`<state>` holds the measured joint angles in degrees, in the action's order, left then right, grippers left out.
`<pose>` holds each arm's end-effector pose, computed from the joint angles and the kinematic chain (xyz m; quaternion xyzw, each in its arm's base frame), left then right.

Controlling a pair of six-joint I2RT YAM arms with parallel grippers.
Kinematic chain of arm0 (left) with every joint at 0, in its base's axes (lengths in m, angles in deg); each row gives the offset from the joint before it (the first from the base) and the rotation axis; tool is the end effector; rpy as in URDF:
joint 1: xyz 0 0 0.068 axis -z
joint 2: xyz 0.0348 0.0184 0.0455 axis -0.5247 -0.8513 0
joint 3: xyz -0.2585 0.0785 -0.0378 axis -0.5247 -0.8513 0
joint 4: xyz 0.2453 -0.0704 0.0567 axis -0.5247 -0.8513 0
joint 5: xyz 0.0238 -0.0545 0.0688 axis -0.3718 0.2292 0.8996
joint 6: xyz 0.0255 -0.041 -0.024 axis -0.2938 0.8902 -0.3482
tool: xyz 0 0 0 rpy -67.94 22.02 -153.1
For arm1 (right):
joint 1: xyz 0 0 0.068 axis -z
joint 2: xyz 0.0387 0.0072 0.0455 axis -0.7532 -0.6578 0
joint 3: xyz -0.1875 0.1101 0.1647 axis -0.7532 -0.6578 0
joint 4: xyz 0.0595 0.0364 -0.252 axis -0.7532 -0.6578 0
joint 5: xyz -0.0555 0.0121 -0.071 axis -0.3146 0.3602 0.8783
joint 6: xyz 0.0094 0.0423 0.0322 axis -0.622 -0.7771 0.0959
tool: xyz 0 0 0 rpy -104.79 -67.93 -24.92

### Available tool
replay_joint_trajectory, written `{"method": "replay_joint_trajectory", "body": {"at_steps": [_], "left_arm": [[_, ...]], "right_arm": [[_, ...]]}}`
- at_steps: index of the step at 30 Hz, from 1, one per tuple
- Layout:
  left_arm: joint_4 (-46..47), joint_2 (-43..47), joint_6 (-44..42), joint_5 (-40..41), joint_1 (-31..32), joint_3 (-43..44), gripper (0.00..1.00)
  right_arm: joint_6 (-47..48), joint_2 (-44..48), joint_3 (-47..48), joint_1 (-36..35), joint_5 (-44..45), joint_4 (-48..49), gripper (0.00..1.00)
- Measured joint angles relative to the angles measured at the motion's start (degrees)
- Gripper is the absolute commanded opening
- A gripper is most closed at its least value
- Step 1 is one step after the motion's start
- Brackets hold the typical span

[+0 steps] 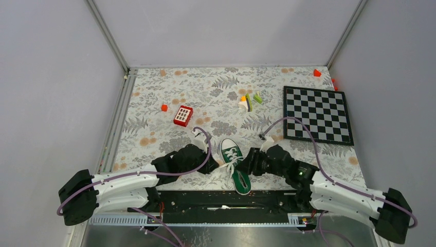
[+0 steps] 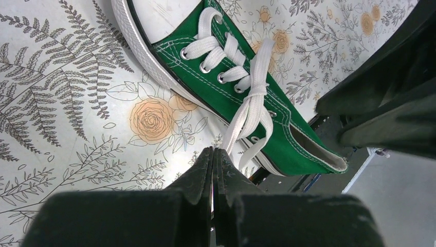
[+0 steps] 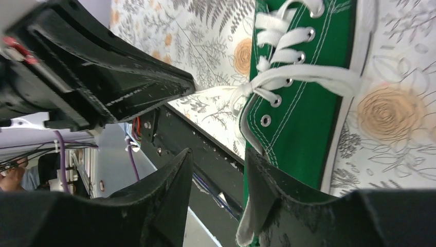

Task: Tie the shoes
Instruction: Tie the shoelace on the shoe.

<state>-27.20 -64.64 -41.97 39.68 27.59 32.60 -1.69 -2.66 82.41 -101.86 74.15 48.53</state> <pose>0.1056 -0.1744 0.1909 0.1307 0.8704 -0.3509 0.3198 0.1017 0.1393 0.2112 -0.0338 0.8336 0.4534 0.3137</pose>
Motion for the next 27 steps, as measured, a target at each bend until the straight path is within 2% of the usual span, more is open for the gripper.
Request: {"method": "replay_joint_trajectory", "body": {"at_steps": [3, 11, 27], "left_arm": [[0.1, 0.0, 0.0, 0.0, 0.0, 0.0, 0.0], [0.2, 0.0, 0.0, 0.0, 0.0, 0.0, 0.0], [0.3, 0.0, 0.0, -0.5, 0.0, 0.0, 0.0]], "right_arm": [[-3.5, -5.6, 0.1, -5.1, 3.0, 3.5, 0.49], [-8.3, -12.7, 0.1, -7.7, 5.5, 12.3, 0.48], [-13.8, -17.2, 0.5, -11.4, 13.7, 15.1, 0.48]]}}
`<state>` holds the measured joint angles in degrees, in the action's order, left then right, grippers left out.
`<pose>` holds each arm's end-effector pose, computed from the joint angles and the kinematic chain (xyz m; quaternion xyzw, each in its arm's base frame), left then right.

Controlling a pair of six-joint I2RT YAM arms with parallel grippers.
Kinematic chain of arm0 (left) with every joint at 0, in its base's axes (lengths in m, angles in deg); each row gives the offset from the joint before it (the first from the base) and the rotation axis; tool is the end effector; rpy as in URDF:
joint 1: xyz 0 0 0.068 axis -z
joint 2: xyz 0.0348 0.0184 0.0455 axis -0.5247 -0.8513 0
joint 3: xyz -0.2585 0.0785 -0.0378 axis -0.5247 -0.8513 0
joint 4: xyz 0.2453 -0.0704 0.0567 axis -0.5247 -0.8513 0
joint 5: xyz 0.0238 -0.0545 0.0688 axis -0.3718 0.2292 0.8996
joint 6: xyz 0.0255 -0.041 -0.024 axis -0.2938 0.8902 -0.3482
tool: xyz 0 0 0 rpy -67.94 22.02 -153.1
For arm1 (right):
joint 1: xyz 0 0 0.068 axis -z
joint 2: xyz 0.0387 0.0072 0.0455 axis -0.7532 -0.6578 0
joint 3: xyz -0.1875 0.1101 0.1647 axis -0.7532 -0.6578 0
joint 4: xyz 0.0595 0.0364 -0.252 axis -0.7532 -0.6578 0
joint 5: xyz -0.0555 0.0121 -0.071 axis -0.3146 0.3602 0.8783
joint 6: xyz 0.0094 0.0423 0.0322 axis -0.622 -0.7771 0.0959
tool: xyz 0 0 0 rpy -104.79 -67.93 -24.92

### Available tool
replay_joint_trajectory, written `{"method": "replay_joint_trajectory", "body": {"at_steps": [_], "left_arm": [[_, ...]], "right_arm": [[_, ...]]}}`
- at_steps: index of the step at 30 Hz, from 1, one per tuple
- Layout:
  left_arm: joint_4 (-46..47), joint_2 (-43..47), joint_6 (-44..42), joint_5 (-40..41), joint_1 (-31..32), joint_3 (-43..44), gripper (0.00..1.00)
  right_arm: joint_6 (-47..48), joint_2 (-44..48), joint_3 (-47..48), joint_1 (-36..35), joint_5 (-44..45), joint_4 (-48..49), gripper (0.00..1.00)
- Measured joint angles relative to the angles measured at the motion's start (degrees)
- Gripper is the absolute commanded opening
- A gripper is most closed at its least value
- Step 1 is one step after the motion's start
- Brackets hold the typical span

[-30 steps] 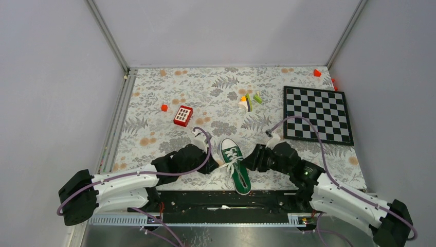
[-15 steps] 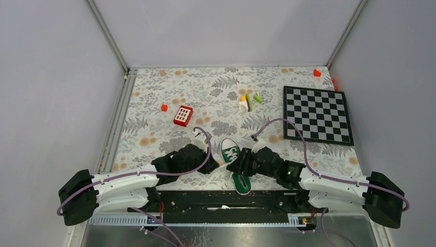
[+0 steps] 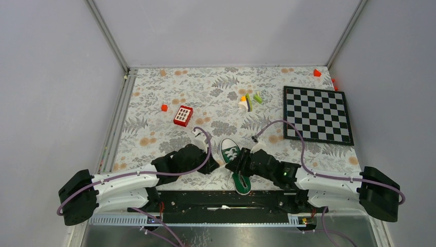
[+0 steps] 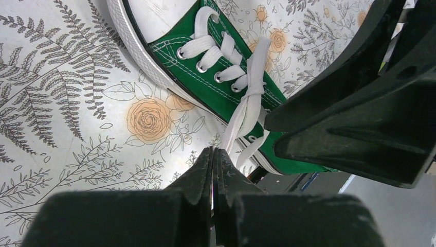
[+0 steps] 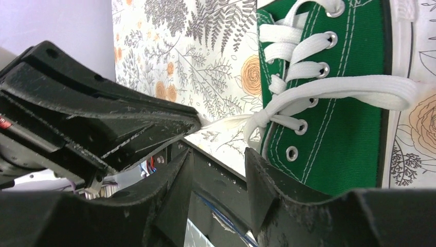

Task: Tie the shoes
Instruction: Tie the shoelace on the shoe.

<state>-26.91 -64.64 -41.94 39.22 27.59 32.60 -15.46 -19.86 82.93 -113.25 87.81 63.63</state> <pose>0.1056 -0.1749 0.1914 0.1321 0.8690 -0.3550 0.3184 0.0965 0.1879 0.1891 0.0482 0.8391 0.4563 0.2923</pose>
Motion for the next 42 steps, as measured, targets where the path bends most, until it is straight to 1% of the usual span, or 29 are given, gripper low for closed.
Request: {"method": "replay_joint_trajectory", "body": {"at_steps": [12, 20, 28, 31, 34, 42], "left_arm": [[0.5, 0.0, 0.0, -0.8, 0.0, -0.1, 0.0], [1.3, 0.0, 0.0, -0.9, 0.0, -0.2, 0.0], [2.0, 0.0, 0.0, -1.6, 0.0, -0.5, 0.0], [2.2, 0.0, 0.0, -2.2, 0.0, -0.5, 0.0], [2.2, 0.0, 0.0, -2.6, 0.0, -0.5, 0.0], [3.0, 0.0, 0.0, -3.2, 0.0, -1.1, 0.0]], "right_arm": [[-4.0, -3.1, 0.0, -0.3, 3.8, 2.4, 0.48], [-7.1, -0.8, -0.1, -1.2, 7.2, -0.9, 0.52], [-8.9, -1.6, -0.1, -1.7, 8.1, -1.9, 0.52], [-9.6, -1.9, -0.1, -1.7, 8.3, -1.6, 0.49], [-10.2, -2.4, -0.4, -1.7, 8.9, -0.4, 0.44], [-13.0, -4.8, -2.9, -1.7, 9.7, 4.0, 0.24]]}}
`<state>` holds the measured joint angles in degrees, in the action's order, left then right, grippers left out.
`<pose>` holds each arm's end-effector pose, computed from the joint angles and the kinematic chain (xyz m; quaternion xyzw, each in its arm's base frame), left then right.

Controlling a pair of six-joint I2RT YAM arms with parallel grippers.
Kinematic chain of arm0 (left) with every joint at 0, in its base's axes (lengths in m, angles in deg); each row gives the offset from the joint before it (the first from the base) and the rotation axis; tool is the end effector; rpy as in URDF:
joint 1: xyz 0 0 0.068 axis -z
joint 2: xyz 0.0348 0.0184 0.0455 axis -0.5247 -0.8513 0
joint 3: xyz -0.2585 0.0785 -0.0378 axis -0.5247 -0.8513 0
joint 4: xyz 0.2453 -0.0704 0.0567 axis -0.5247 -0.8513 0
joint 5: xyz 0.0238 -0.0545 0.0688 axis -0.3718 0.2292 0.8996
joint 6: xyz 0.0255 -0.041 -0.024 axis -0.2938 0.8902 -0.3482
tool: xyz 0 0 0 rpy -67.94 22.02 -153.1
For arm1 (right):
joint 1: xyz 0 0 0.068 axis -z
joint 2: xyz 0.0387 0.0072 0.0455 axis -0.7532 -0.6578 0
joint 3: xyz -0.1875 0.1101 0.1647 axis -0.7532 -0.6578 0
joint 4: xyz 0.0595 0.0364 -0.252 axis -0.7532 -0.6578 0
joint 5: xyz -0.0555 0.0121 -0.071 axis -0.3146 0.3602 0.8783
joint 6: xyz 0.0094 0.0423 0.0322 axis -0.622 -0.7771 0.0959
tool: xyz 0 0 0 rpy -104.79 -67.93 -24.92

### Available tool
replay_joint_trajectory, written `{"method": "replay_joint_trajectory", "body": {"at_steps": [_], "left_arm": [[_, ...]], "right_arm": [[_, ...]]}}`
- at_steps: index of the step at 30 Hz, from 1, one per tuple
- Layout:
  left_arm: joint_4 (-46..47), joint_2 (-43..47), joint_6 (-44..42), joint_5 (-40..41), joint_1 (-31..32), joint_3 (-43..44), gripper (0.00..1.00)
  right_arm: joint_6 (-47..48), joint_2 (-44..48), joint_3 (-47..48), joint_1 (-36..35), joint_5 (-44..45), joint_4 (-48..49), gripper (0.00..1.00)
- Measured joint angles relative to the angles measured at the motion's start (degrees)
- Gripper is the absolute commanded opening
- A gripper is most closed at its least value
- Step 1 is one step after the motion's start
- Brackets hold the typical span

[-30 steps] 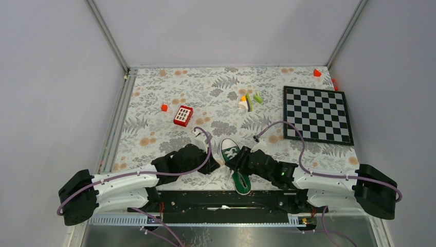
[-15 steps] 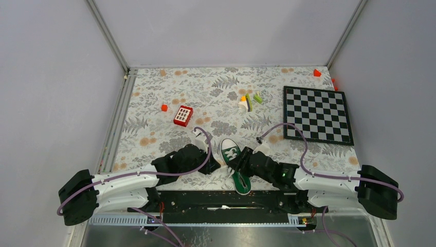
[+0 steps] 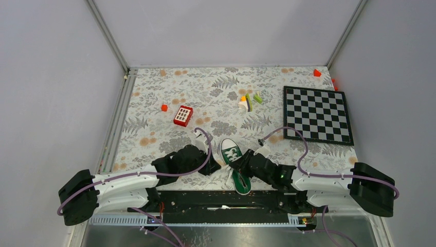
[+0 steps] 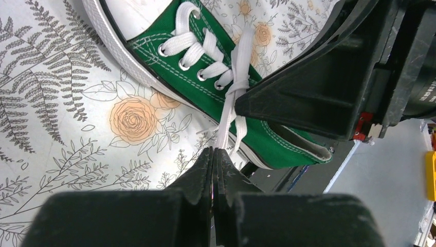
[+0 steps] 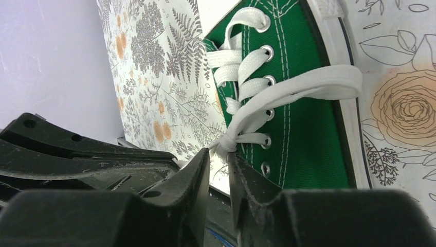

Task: Tie the shoes
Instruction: Tie the shoelace on the shoe.

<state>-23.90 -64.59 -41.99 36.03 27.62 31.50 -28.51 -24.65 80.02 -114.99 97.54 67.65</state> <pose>0.1039 -0.1762 0.1900 0.1446 0.8587 -0.3821 0.3095 0.0957 0.1873 0.1644 0.1721 0.8338 0.4363 0.2912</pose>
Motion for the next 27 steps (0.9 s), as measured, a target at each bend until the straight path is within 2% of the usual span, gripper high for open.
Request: {"method": "replay_joint_trajectory", "body": {"at_steps": [6, 9, 18, 25, 26, 27], "left_arm": [[0.1, -0.1, 0.0, 0.0, 0.0, -0.5, 0.0], [0.7, -0.8, 0.0, 0.0, 0.0, -0.5, 0.0], [1.7, -5.7, -0.9, 0.2, -0.5, 0.0, 0.0], [2.0, -12.7, -2.8, 0.3, -1.8, 4.8, 0.0], [2.2, -13.3, -2.8, 0.3, -2.0, 5.5, 0.08], [2.2, -13.9, -2.8, 0.3, -2.3, 6.1, 0.2]], "right_arm": [[-0.8, 1.0, -1.3, 0.0, 0.8, 0.7, 0.06], [-1.2, 1.6, -2.3, 0.0, 1.0, 1.2, 0.0], [-1.4, 4.8, -4.0, 0.0, 1.4, 1.4, 0.0], [-1.3, 5.5, -4.3, 0.0, 1.3, 1.4, 0.0], [-1.3, 5.6, -4.3, 0.0, 1.3, 1.4, 0.0], [-1.3, 5.6, -4.3, 0.0, 1.3, 1.4, 0.0]]}}
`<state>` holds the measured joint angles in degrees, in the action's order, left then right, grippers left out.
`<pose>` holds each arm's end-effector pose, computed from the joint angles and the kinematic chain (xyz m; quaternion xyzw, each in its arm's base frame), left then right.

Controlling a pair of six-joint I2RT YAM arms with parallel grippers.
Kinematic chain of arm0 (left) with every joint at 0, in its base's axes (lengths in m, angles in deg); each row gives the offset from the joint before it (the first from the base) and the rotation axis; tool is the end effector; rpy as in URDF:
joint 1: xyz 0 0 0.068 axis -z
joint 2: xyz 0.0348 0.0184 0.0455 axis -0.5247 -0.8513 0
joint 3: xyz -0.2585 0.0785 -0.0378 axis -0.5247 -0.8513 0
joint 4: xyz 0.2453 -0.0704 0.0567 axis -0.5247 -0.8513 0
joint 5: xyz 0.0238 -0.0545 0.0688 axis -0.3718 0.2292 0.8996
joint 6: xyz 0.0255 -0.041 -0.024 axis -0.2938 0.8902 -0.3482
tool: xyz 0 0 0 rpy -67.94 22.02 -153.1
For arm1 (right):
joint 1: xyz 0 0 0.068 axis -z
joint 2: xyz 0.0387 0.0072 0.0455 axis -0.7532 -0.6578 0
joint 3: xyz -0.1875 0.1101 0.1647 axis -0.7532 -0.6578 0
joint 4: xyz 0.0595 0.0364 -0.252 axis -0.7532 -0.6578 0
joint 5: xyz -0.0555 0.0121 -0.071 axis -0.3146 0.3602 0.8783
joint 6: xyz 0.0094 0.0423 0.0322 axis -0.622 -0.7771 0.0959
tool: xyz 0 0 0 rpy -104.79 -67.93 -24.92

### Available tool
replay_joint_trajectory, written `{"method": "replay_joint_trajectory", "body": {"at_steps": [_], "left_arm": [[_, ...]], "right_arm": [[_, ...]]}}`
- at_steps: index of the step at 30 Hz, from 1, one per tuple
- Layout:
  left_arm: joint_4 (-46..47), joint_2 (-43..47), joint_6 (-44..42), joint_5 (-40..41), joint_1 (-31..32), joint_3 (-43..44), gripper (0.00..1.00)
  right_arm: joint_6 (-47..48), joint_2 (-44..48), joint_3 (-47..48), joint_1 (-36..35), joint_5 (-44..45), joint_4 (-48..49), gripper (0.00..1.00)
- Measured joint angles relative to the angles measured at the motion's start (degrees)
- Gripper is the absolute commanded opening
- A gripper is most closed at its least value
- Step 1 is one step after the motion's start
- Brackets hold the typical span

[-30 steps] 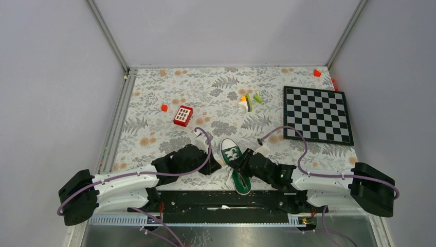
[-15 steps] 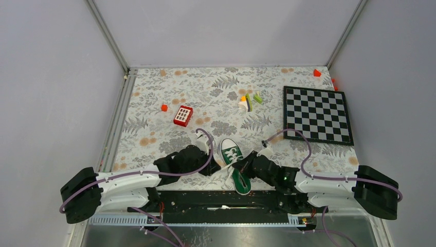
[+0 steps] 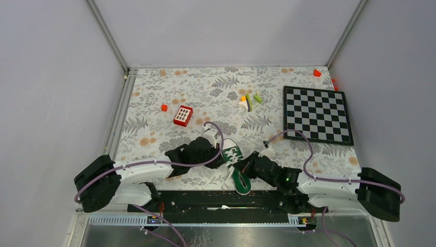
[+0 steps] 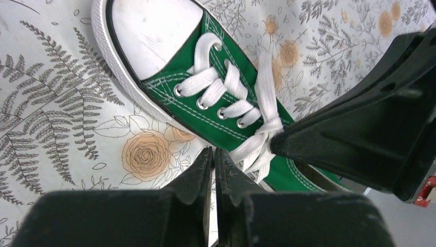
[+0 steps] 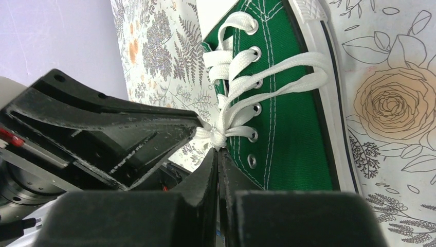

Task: Tie the shoes
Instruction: Tie the shoelace on the shoe.

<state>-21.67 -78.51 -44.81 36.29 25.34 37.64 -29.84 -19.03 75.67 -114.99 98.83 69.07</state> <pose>0.1313 -0.2031 0.1787 0.1510 0.8807 -0.3353 0.2986 0.0893 0.1709 0.1610 0.1894 0.8170 0.4554 0.2987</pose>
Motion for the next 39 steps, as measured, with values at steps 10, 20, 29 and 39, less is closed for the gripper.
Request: {"method": "replay_joint_trajectory", "body": {"at_steps": [10, 20, 29, 39], "left_arm": [[-3.3, 6.1, 2.2, -0.1, -3.3, -0.5, 0.78], [-4.7, 20.9, 3.1, -2.0, -3.4, -12.4, 0.71], [1.0, 18.0, 4.9, -7.0, -3.1, -15.1, 0.69], [7.6, 13.3, 5.2, -8.7, 0.4, -15.1, 0.69]], "right_arm": [[0.0, 1.5, -1.4, 0.0, 0.0, 0.5, 0.0], [0.0, 2.4, -2.7, 0.0, -0.4, 1.5, 0.0], [0.9, 3.8, -3.4, 0.0, -1.0, 1.3, 0.0], [2.5, 3.9, -3.4, 0.0, -1.8, 1.3, 0.0]]}}
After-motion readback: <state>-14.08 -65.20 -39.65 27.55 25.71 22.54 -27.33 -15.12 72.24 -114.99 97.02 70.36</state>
